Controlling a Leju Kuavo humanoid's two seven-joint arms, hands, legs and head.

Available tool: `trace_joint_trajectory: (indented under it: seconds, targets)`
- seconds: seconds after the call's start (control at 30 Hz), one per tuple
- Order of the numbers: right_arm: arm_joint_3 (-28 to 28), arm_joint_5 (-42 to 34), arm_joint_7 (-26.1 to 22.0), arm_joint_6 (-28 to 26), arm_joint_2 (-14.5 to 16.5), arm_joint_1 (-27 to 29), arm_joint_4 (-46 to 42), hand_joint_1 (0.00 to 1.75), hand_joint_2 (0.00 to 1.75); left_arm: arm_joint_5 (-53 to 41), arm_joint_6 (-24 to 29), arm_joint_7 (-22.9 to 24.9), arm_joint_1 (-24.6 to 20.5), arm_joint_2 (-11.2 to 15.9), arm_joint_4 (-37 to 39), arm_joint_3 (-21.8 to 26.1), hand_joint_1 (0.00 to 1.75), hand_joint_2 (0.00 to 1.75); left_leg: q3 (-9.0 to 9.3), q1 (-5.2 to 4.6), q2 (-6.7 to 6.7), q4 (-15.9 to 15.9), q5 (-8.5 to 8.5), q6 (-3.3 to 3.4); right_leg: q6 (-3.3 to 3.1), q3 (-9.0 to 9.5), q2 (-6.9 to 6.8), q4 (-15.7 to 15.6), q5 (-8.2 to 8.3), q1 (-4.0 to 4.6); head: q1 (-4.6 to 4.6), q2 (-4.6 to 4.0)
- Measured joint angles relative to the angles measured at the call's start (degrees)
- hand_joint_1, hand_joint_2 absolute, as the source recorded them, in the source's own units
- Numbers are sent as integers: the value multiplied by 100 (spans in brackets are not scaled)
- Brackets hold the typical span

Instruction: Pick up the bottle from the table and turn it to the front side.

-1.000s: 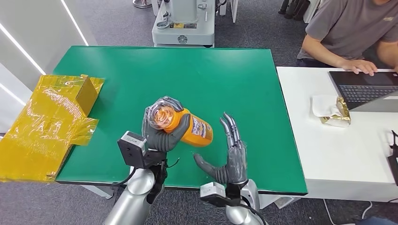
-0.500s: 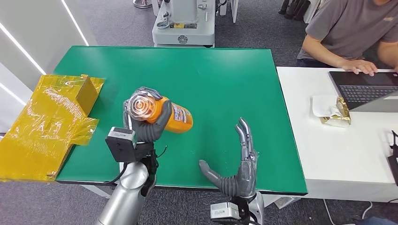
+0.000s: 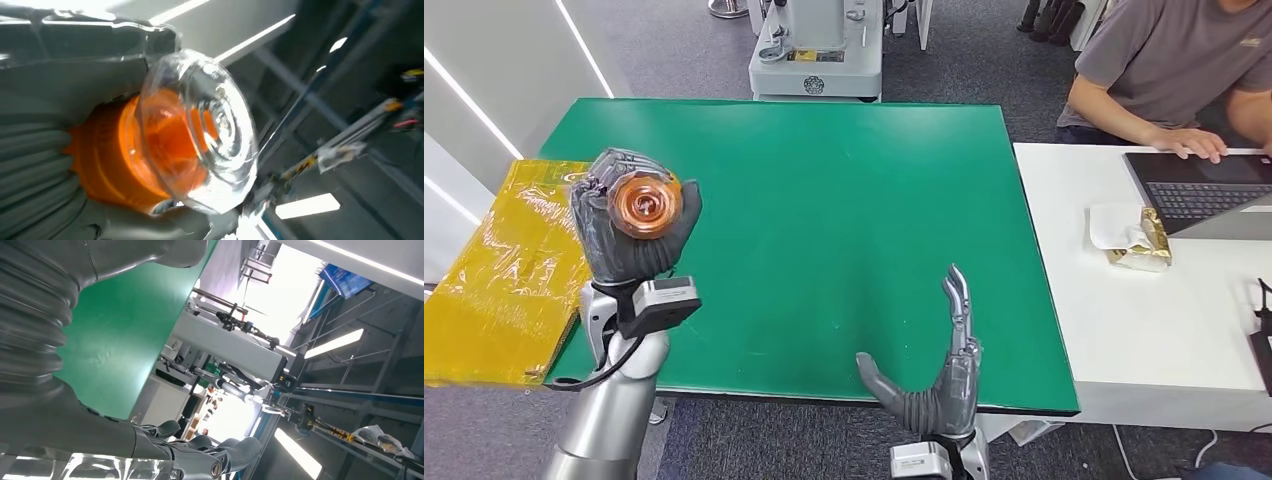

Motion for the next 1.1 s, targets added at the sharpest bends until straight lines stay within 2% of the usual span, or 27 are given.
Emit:
trace_joint_trajectory:
  seconds: [0.17,0.33,0.5,0.6,0.7,0.93,1.1]
  targets:
    - [0,-4,11,46,29,-60,60,0,175,-1470,402,428,-318,233,290,130,175,175,2,0,1,3,0,0,0,0,1,0,1,0,-1,0]
    - [-8,-3,19,119,46,-79,80,0,175,-3496,445,1181,-590,368,956,227,175,175,2,0,1,2,0,0,1,-1,2,-1,0,0,-1,0]
    - [-30,36,38,301,84,-72,54,0,175,-4511,249,1829,-1025,496,2174,201,175,175,6,0,12,2,0,-1,-1,-2,13,0,1,0,-1,0]
    - [-46,28,45,357,103,-72,45,0,175,-4637,128,2066,-1218,566,2834,113,175,175,6,0,13,2,1,-2,-2,-2,16,1,2,0,-1,0]
    - [-68,5,46,407,119,-73,43,0,175,-4634,-31,2071,-1355,614,3311,48,175,175,5,0,12,2,1,-2,-2,-2,16,1,2,0,0,0]
    - [-113,-76,13,479,155,-83,46,0,175,-4564,-250,1636,-1598,717,4282,24,175,175,4,0,12,2,0,-2,-1,-3,17,1,1,0,-1,0]
    - [-141,-67,31,527,188,-84,14,0,175,-4429,-874,1395,-1700,823,4795,27,175,175,5,1,13,1,0,-2,-2,-3,17,2,1,0,0,0]
